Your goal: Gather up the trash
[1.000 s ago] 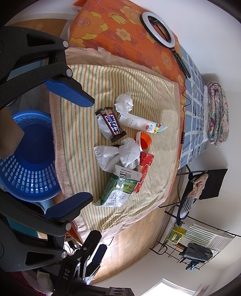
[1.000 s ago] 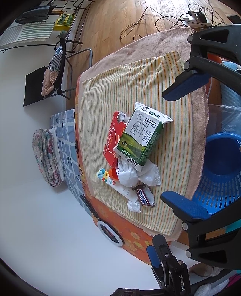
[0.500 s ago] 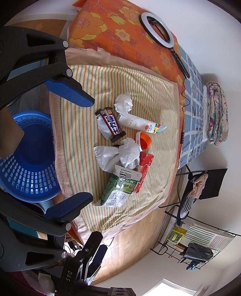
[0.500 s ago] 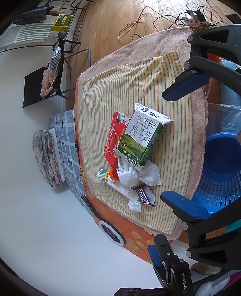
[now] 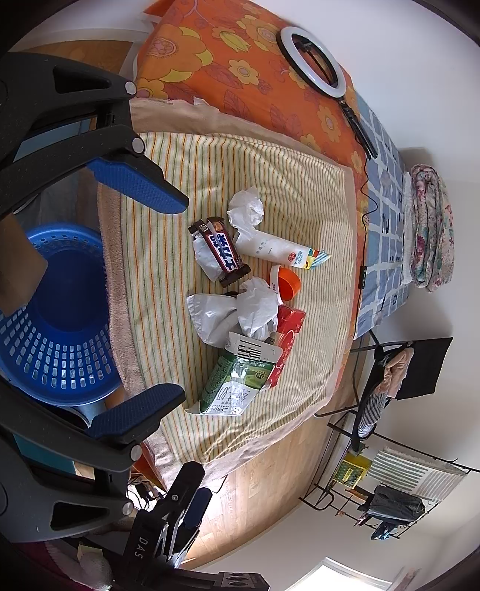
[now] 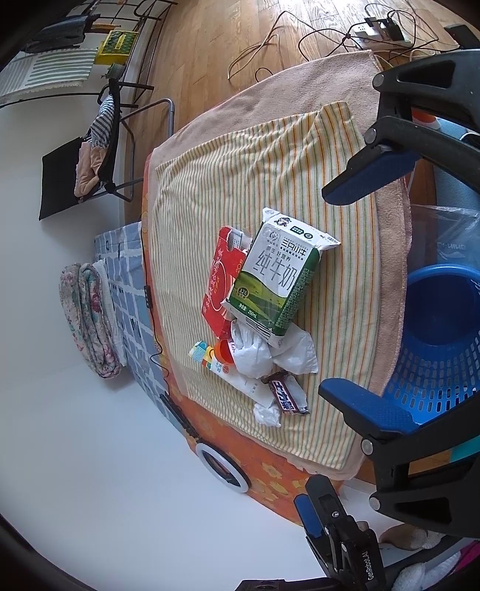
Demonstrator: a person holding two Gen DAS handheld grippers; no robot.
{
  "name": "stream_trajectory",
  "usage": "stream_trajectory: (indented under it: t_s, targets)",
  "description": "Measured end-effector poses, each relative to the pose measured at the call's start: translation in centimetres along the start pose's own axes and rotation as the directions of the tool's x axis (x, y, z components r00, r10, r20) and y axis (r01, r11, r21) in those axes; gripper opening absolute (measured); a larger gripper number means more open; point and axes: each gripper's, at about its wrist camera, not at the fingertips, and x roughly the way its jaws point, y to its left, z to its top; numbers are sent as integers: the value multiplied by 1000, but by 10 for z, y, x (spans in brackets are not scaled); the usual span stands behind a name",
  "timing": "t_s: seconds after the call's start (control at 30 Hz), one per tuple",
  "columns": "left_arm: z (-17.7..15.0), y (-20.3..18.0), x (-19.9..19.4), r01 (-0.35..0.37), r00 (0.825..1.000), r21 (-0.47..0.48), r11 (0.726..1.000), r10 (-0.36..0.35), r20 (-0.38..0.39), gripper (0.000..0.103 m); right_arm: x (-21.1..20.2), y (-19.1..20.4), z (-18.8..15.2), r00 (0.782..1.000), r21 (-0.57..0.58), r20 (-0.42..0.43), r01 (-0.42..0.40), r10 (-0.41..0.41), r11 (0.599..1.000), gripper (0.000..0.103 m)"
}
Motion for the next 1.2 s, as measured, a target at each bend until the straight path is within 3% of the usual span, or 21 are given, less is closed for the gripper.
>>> stream_trajectory:
  t_s: [0.4,0.77,1.0,1.2]
  targets:
    - [3,20,-2,-2,1000,-8,1000,1,-8,95,-1,2,-6,999,-58,53,4,-1,998,95]
    - [3,48,-6,-60,998,-45,997,61,15,95,2,2,-8,999,-121,7,-44,45,992,95]
    - [8,43,10,-69,997,-16,997,69,-25,95,7,-6,14,998,-182,-10,-59,58,982,103]
    - [18,49,31,-69,995,-28,997,67,-68,95,32,-8,41,998,-299,-36,-65,57,952,103]
